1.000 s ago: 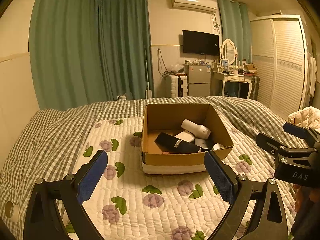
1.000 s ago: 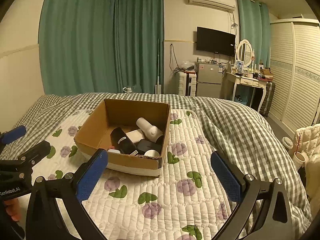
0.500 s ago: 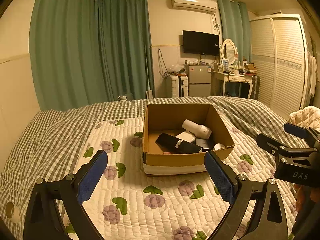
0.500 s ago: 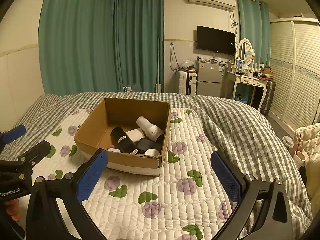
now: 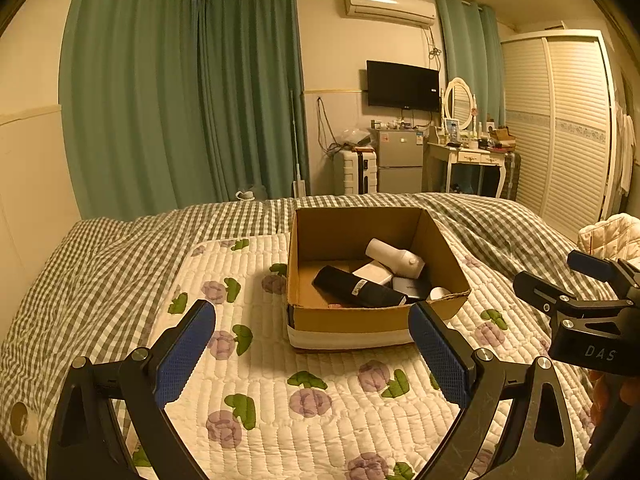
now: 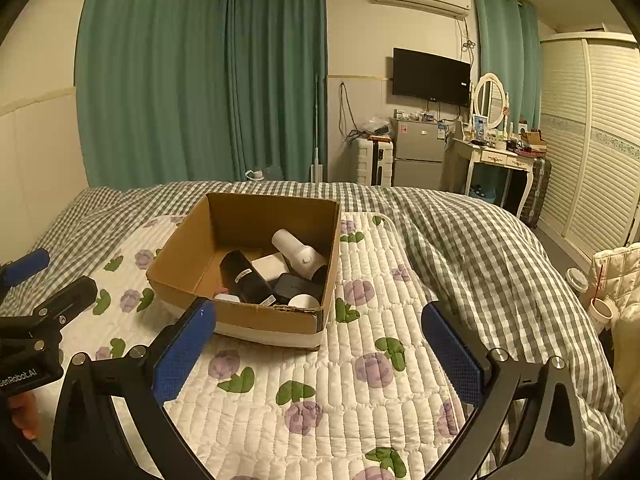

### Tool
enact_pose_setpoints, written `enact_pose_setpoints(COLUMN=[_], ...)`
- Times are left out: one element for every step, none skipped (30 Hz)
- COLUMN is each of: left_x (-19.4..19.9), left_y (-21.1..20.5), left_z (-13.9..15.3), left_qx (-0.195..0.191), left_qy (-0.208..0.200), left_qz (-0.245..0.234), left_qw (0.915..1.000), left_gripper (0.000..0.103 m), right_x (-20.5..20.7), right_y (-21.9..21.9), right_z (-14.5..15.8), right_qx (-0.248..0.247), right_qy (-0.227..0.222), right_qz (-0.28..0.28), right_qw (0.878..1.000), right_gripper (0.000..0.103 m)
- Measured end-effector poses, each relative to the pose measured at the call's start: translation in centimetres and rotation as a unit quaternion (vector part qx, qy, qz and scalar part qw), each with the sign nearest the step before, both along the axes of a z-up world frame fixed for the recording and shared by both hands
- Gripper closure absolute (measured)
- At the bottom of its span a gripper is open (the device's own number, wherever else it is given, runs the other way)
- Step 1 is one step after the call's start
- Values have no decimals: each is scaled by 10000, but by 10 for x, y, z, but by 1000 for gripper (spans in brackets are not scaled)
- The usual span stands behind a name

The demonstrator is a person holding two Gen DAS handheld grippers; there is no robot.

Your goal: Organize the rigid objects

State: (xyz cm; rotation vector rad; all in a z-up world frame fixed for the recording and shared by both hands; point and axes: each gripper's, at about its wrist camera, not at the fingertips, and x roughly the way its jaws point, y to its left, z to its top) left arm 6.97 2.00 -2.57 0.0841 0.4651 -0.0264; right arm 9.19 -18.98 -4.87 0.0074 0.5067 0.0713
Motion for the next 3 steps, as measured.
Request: enact_pose_setpoints(left_x=[0,0,0], left_y=[0,0,1], left_z=[0,0,0], left_qx=[-1,-7,-12], left_qy=[1,3,7], left_qz=[0,-18,-10], left_qw=[10000,10000,10000], left_gripper=[4,4,4], right_x=[0,0,0], right_y=[0,0,0], right_z=[0,-1,-1], right_qx=[-11,-12,1], right_qy=[2,4,6], right_qz=[-6,-6,-4], right_qw=[10000,10000,10000], right_gripper=[0,0,0])
